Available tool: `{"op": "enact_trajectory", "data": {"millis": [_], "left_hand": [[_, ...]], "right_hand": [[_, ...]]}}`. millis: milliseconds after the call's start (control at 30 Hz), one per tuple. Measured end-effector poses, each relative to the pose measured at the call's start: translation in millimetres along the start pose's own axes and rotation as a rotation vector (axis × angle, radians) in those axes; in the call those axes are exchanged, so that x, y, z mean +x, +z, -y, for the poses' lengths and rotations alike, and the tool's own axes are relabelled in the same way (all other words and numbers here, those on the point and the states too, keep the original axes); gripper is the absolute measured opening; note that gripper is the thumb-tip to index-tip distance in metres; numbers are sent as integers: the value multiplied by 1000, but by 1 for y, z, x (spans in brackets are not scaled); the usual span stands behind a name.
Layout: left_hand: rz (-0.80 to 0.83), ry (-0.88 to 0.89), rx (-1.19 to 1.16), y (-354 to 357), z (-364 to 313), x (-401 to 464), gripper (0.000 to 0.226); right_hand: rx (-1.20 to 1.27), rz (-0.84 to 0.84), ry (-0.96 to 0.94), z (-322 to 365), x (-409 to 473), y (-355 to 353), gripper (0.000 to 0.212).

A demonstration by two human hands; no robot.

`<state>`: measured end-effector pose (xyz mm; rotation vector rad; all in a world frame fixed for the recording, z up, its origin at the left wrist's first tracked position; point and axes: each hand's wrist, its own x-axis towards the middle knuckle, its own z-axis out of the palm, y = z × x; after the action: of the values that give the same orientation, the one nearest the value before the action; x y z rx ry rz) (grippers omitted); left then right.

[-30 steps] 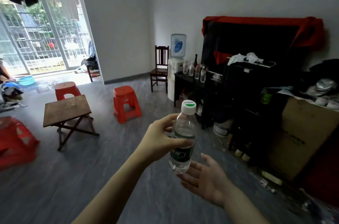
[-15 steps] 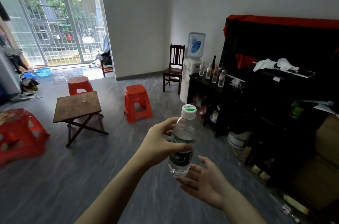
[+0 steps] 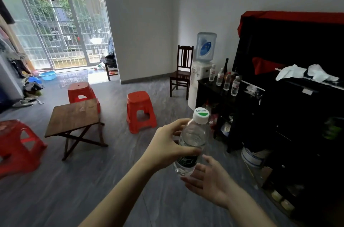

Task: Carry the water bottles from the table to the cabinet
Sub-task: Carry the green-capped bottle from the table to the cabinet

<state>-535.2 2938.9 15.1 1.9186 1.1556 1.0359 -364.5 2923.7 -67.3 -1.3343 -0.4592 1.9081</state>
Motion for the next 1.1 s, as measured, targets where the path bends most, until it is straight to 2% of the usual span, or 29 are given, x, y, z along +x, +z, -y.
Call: {"op": "enact_trajectory", "data": {"millis": [367, 700, 1100], "left_hand": [[-14, -20, -14, -9, 70, 123, 63], [17, 75, 11, -50, 131, 317, 64], [165, 100, -23, -40, 200, 498, 61]], "right_hand": [[0, 30, 35, 80, 114, 5, 56], [41, -9, -70, 220, 255, 41, 56], [167, -91, -111, 336, 385, 24, 52]]}}
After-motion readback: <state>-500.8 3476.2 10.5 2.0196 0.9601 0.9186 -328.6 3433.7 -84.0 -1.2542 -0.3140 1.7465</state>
